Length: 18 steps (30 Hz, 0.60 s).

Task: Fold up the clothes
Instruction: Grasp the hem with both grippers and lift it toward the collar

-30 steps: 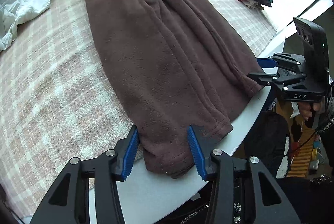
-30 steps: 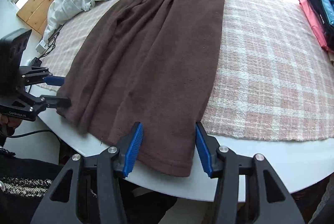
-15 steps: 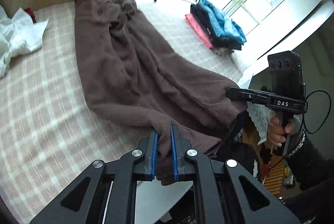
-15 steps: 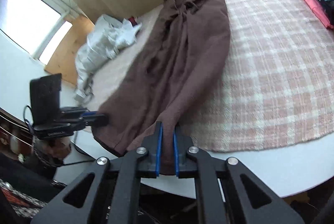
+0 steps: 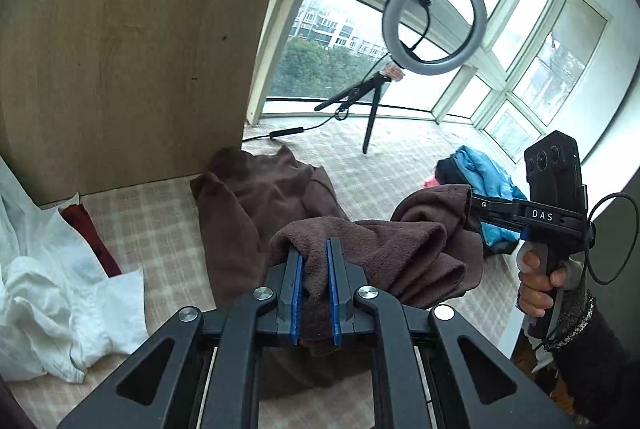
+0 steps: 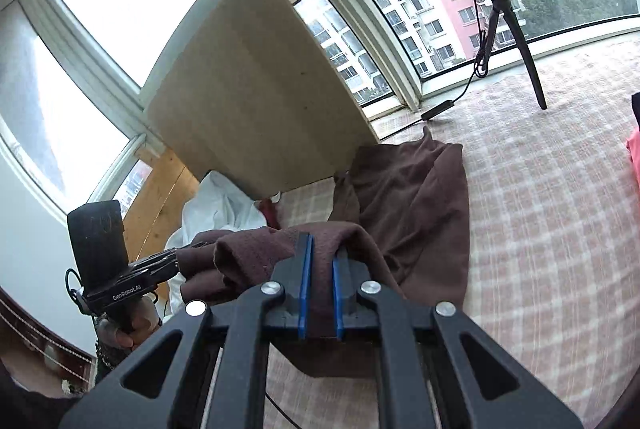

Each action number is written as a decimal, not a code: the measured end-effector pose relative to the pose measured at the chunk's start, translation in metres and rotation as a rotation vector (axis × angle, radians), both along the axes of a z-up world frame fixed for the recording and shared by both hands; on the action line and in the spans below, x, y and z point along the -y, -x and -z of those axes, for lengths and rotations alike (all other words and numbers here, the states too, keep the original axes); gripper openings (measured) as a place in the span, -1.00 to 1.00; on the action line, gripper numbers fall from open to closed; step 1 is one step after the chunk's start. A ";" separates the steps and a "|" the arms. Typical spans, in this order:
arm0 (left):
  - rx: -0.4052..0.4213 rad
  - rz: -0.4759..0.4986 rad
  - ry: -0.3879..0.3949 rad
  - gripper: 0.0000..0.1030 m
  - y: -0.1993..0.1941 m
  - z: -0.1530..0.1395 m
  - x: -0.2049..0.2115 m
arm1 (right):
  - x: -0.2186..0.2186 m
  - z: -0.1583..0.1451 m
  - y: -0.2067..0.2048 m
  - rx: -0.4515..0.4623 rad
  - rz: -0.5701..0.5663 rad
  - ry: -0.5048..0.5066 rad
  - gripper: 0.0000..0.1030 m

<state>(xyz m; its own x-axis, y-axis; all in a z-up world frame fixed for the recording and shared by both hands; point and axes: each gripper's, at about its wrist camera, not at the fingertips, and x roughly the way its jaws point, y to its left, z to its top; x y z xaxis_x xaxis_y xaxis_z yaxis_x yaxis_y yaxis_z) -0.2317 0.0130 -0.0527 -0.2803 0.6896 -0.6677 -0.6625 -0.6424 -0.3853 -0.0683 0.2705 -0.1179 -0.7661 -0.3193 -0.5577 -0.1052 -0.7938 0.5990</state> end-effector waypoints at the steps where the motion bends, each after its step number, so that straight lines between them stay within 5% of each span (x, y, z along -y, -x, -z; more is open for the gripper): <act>1: 0.010 -0.011 0.007 -0.81 0.013 0.005 -0.004 | -0.009 0.006 0.013 0.013 0.004 0.008 -0.83; 11: 0.112 -0.033 0.111 -0.81 0.121 0.077 -0.045 | -0.072 0.074 0.116 0.131 0.023 0.038 -0.83; 18: 0.192 -0.009 0.156 -0.78 0.156 0.121 -0.063 | -0.091 0.135 0.165 0.258 0.011 -0.010 -0.83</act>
<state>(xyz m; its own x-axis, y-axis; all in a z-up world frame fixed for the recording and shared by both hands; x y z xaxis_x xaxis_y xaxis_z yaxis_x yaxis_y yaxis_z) -0.3875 0.0758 -0.1738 -0.1439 0.5717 -0.8077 -0.5807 -0.7097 -0.3989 -0.2333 0.3616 -0.2530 -0.6019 -0.3052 -0.7380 -0.2621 -0.7974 0.5436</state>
